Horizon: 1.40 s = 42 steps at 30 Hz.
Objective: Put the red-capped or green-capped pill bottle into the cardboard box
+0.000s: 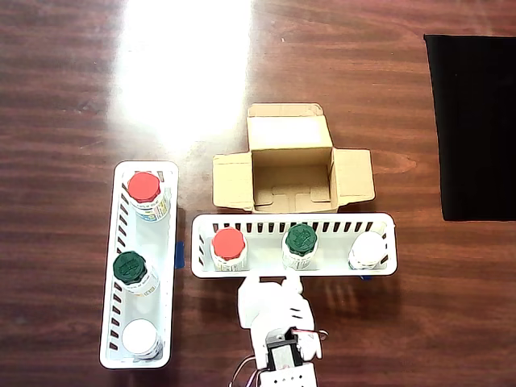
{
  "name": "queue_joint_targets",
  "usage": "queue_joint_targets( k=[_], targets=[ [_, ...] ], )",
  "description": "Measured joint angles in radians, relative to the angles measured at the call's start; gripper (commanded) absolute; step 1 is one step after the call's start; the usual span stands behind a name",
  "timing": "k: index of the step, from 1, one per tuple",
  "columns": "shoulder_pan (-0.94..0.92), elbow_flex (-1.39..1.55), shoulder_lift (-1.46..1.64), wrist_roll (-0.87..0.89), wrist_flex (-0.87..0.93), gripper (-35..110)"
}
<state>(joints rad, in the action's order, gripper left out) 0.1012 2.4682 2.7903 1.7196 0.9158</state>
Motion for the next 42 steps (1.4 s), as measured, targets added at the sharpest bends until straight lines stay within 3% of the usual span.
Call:
queue_joint_targets(
  k=[7, 22, 42],
  targets=[
    [0.106, -0.146, -0.189, -0.1, -0.066, 62],
    [0.114, -0.25, -0.571, -0.101, -0.37, 62],
    [0.189, 0.055, -0.403, -0.072, -0.523, 62]
  ],
)
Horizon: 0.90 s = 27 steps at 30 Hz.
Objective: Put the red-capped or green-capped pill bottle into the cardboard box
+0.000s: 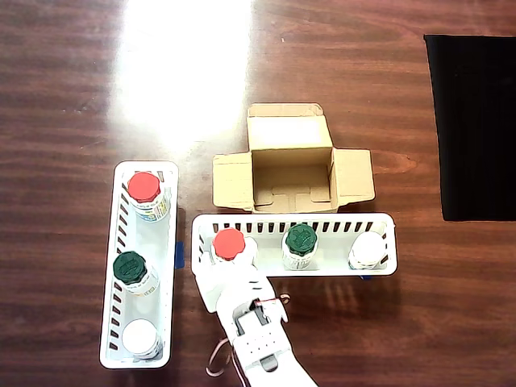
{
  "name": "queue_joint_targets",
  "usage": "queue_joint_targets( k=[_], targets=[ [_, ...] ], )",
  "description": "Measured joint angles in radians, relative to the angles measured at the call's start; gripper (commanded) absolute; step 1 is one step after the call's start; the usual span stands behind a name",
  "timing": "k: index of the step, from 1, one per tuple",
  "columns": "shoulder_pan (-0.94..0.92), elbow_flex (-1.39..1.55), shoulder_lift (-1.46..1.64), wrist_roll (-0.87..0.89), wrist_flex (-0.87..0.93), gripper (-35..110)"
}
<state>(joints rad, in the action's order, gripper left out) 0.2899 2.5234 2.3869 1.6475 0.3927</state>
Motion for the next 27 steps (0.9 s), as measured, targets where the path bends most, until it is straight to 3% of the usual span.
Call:
queue_joint_targets(
  k=[13, 27],
  targets=[
    [-0.121, -0.002, 0.049, 0.049, 0.006, 62],
    [-0.083, -0.06, 0.034, 0.014, 0.005, 62]
  ],
)
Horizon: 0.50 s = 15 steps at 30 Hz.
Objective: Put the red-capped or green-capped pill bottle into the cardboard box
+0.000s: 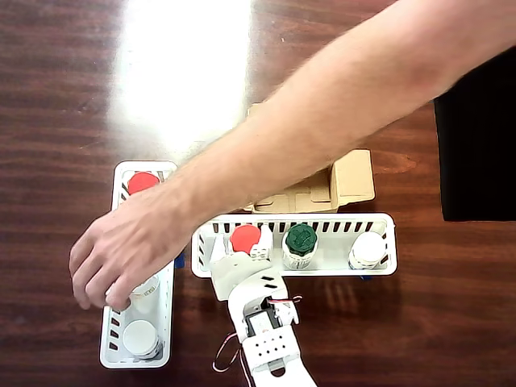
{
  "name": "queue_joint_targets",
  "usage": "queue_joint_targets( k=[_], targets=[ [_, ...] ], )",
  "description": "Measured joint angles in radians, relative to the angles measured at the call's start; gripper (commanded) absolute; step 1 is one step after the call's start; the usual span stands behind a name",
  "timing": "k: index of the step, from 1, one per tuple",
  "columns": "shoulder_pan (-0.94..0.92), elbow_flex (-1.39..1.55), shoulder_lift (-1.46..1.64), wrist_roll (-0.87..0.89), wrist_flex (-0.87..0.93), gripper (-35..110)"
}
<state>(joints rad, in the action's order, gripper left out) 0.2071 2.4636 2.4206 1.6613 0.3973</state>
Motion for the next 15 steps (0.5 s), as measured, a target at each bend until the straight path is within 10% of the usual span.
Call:
queue_joint_targets(
  k=[15],
  targets=[
    [-0.029, -0.002, -0.118, 0.009, -0.11, 62]
  ],
)
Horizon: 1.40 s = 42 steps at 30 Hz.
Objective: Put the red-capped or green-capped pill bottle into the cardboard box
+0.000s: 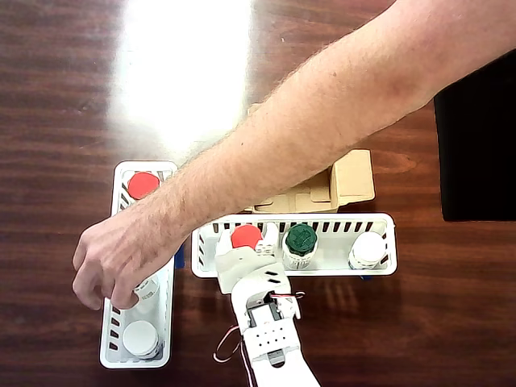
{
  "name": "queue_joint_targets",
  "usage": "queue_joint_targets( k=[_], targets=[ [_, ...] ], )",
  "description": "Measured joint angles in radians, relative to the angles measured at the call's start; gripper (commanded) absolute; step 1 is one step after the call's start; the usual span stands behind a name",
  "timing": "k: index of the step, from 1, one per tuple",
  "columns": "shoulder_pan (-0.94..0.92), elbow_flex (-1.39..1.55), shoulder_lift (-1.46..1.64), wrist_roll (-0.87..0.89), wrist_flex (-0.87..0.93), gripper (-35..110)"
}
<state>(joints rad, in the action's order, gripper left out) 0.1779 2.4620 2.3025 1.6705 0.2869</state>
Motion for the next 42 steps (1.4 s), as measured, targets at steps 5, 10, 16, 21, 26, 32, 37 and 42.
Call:
queue_joint_targets(
  k=[5, 10, 16, 21, 26, 32, 37, 42],
  targets=[
    [-0.006, 0.0, -0.052, -0.006, -0.044, 62],
    [-0.017, 0.002, -0.052, 0.02, -0.069, 62],
    [-0.044, 0.002, -0.094, 0.026, -0.126, 46],
    [-0.048, 0.002, -0.14, 0.014, -0.17, 13],
    [-0.029, 0.002, -0.14, -0.003, -0.176, -4],
    [-0.029, 0.0, -0.121, -0.009, -0.155, 12],
    [-0.035, 0.0, -0.021, -0.005, -0.009, 42],
    [-0.021, 0.0, 0.132, 0.011, 0.209, 68]
  ],
)
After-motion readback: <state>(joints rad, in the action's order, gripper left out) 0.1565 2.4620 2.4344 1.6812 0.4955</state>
